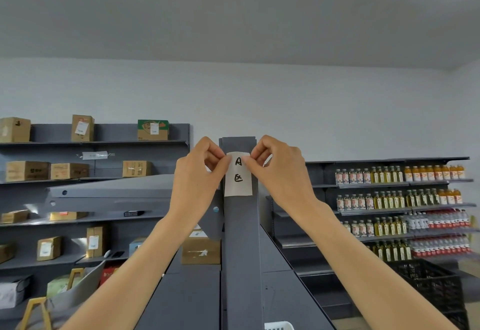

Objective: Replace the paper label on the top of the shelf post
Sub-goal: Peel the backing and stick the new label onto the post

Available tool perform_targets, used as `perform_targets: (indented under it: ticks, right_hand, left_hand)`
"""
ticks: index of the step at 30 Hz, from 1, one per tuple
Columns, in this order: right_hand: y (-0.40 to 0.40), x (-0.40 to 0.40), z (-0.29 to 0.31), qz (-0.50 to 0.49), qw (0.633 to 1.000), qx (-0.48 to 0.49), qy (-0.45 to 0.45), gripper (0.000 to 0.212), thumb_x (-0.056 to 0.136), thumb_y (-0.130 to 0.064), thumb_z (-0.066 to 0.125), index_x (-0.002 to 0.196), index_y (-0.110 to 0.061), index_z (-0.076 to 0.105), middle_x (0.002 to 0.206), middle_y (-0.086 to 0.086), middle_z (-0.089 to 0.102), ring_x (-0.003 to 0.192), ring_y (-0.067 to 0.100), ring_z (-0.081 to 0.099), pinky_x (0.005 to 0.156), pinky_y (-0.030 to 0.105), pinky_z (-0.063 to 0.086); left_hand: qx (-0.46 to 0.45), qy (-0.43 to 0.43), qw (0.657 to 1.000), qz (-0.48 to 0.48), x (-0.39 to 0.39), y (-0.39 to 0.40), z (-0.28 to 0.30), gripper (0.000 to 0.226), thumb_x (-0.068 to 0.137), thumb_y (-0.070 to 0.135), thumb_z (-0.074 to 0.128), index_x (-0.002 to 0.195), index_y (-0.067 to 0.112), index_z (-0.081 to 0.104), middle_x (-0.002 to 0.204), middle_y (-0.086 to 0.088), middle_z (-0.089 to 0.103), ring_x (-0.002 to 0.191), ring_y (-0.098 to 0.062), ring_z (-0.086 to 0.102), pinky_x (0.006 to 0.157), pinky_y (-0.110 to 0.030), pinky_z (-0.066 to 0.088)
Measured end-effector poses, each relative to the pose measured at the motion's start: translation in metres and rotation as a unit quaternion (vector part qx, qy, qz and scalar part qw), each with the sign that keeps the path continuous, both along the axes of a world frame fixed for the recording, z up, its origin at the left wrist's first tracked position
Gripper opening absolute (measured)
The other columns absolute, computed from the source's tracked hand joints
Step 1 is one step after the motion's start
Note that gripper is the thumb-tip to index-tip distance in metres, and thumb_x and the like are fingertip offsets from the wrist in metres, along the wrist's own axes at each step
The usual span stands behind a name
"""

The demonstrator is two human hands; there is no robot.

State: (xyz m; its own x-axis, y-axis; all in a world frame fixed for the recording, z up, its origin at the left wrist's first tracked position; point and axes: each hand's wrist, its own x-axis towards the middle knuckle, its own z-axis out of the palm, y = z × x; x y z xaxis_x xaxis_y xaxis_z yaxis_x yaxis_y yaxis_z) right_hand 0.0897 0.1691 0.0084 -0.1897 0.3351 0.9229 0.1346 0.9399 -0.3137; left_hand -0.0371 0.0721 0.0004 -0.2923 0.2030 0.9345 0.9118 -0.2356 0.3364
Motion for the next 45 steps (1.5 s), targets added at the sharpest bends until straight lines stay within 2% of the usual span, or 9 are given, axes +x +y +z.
perform_targets:
  ticks: [3, 9, 17, 25, 30, 35, 37, 41, 45]
  right_hand:
    - [0.001, -0.001, 0.001, -0.027, 0.999, 0.014, -0.01, 0.021, 0.085, -0.042, 0.071, 0.082, -0.026, 0.057, 0.071, -0.007, 0.067, 0.068, 0.008, 0.064, 0.063, 0.033, 0.056]
    - [0.003, -0.008, 0.002, -0.053, 0.998, 0.037, -0.006, 0.033, 0.095, -0.05, 0.056, 0.103, -0.022, 0.04, 0.072, -0.008, 0.059, 0.069, 0.015, 0.064, 0.059, 0.035, 0.053]
    - [0.007, -0.014, 0.001, -0.021, 0.999, 0.041, 0.002, 0.033, 0.096, -0.046, 0.056, 0.105, -0.02, 0.038, 0.075, 0.004, 0.063, 0.069, 0.02, 0.066, 0.058, 0.039, 0.052]
    - [0.007, 0.0, -0.019, -0.012, 0.994, 0.043, -0.1, 0.054, 0.077, -0.055, 0.071, 0.107, -0.028, 0.035, 0.068, -0.007, 0.051, 0.062, 0.016, 0.058, 0.062, 0.04, 0.055]
    - [0.012, 0.003, -0.026, -0.021, 0.989, 0.062, -0.129, 0.063, 0.071, -0.059, 0.074, 0.111, -0.03, 0.034, 0.069, -0.006, 0.052, 0.062, 0.011, 0.055, 0.062, 0.038, 0.055]
    - [0.01, -0.004, -0.036, 0.045, 0.995, 0.085, 0.039, 0.038, 0.092, -0.054, 0.046, 0.123, -0.033, 0.038, 0.111, -0.013, 0.054, 0.097, 0.01, 0.056, 0.072, 0.035, 0.055]
    - [0.009, -0.015, -0.033, 0.038, 0.99, 0.104, 0.088, 0.043, 0.098, -0.046, 0.041, 0.138, -0.03, 0.036, 0.139, -0.011, 0.043, 0.124, 0.011, 0.046, 0.093, 0.031, 0.048]
    - [0.009, -0.041, -0.027, 0.032, 0.991, 0.125, 0.046, 0.062, 0.101, -0.048, 0.023, 0.156, -0.021, 0.017, 0.166, -0.006, 0.014, 0.152, 0.011, 0.011, 0.12, 0.026, 0.013]
    - [0.02, -0.051, -0.031, 0.061, 0.99, 0.124, 0.031, 0.064, 0.101, -0.043, 0.024, 0.158, -0.016, 0.009, 0.167, -0.004, 0.008, 0.152, 0.006, 0.005, 0.123, 0.032, 0.014]
  left_hand:
    - [-0.001, -0.003, 1.0, 0.007, -0.003, 0.001, 0.0, 0.023, 0.086, 0.03, 0.069, 0.094, 0.018, 0.05, 0.075, 0.006, 0.065, 0.069, -0.005, 0.063, 0.054, -0.012, 0.046]
    - [0.034, 0.06, 0.996, 0.064, -0.004, 0.005, 0.004, 0.03, 0.088, 0.039, 0.064, 0.107, 0.022, 0.049, 0.103, 0.005, 0.056, 0.099, -0.011, 0.051, 0.067, -0.016, 0.041]
    - [0.055, 0.084, 0.995, 0.017, -0.016, 0.019, 0.005, 0.038, 0.088, 0.04, 0.064, 0.119, 0.026, 0.048, 0.119, 0.006, 0.053, 0.113, -0.013, 0.047, 0.09, -0.041, 0.05]
    - [-0.037, 0.172, 0.984, 0.042, -0.019, 0.009, -0.007, 0.065, 0.079, 0.037, 0.073, 0.138, 0.03, 0.045, 0.145, 0.01, 0.044, 0.138, -0.011, 0.031, 0.108, -0.033, 0.025]
    - [-0.09, 0.166, 0.982, 0.019, -0.021, 0.004, -0.014, 0.085, 0.075, 0.037, 0.074, 0.146, 0.037, 0.028, 0.157, 0.014, 0.022, 0.147, -0.012, 0.015, 0.116, -0.053, 0.024]
    - [-0.058, 0.194, 0.979, 0.013, -0.017, 0.003, -0.013, 0.066, 0.098, 0.033, 0.048, 0.153, 0.031, 0.013, 0.163, 0.012, 0.006, 0.151, -0.011, 0.0, 0.12, -0.051, 0.017]
    - [-0.04, 0.208, 0.975, 0.063, -0.01, 0.009, -0.012, 0.061, 0.101, 0.034, 0.035, 0.154, 0.027, 0.007, 0.164, 0.01, 0.001, 0.15, -0.011, -0.007, 0.122, -0.047, 0.009]
    - [-0.045, 0.235, 0.952, 0.193, -0.007, 0.029, -0.011, 0.061, 0.101, 0.029, 0.031, 0.155, 0.022, 0.002, 0.164, 0.005, -0.001, 0.151, -0.021, -0.008, 0.122, -0.05, 0.009]
    - [-0.048, 0.236, 0.946, 0.218, -0.015, 0.038, -0.017, 0.061, 0.1, 0.026, 0.031, 0.155, 0.019, 0.006, 0.164, 0.002, 0.005, 0.151, -0.024, -0.002, 0.12, -0.051, 0.013]
